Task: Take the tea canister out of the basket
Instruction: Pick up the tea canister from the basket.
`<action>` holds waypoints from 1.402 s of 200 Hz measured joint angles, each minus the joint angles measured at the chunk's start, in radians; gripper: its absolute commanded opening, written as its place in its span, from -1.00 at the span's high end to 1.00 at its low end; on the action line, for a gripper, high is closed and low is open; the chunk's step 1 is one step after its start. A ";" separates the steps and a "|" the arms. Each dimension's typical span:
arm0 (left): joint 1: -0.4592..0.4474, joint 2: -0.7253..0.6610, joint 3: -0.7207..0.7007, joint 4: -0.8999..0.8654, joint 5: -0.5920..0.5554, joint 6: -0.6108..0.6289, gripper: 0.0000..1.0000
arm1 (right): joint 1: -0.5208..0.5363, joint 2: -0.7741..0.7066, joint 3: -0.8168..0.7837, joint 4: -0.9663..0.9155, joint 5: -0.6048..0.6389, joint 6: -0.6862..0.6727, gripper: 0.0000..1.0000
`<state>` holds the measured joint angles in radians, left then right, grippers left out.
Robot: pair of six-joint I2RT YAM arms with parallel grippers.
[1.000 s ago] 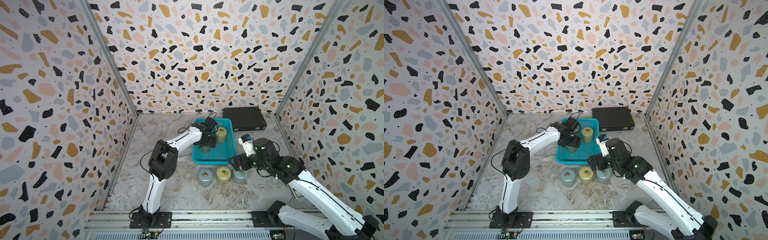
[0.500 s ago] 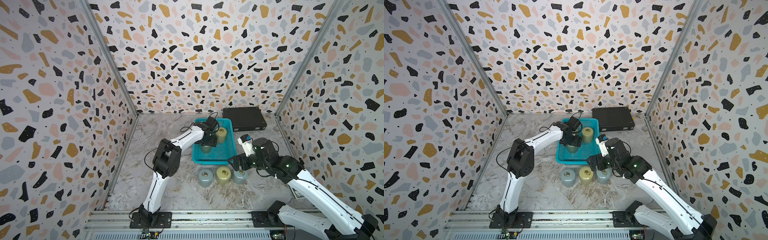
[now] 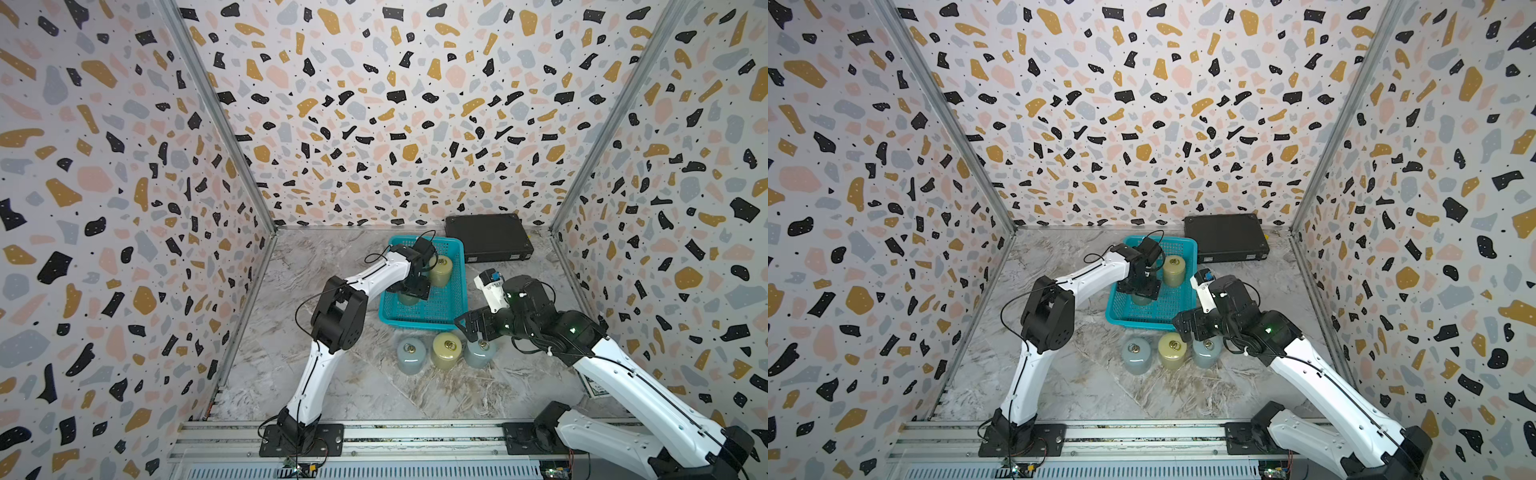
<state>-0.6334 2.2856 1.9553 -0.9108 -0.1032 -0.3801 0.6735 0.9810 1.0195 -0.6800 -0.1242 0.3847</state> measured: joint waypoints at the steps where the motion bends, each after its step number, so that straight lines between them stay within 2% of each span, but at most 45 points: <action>1: 0.000 0.000 0.000 0.000 0.000 0.000 -0.81 | 0.000 0.000 0.000 0.000 0.000 0.000 -0.99; 68: 0.004 0.000 0.018 0.007 0.001 0.004 -0.85 | 0.000 0.000 0.000 0.000 -0.004 0.000 -0.99; 100: 0.007 0.000 0.026 0.008 0.004 0.005 -0.79 | 0.000 0.000 0.000 0.000 -0.004 0.001 -0.99; 150: 0.009 0.000 0.026 0.010 0.016 0.007 -0.58 | 0.000 0.000 0.000 0.000 -0.005 0.004 -0.99; 206: 0.008 -0.013 0.026 -0.011 0.026 0.003 -0.58 | 0.000 0.000 0.000 0.000 -0.011 0.004 -0.99; 246: -0.005 -0.086 0.026 -0.050 0.032 -0.007 -0.58 | 0.000 0.000 0.000 0.004 -0.028 0.004 -0.99; 280: -0.021 -0.209 0.025 -0.085 0.032 -0.030 -0.58 | 0.000 0.005 -0.004 0.029 -0.068 0.012 -0.99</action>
<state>-0.6548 2.0766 1.9804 -0.9962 -0.0715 -0.4103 0.6735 0.9855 1.0153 -0.6510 -0.1917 0.3969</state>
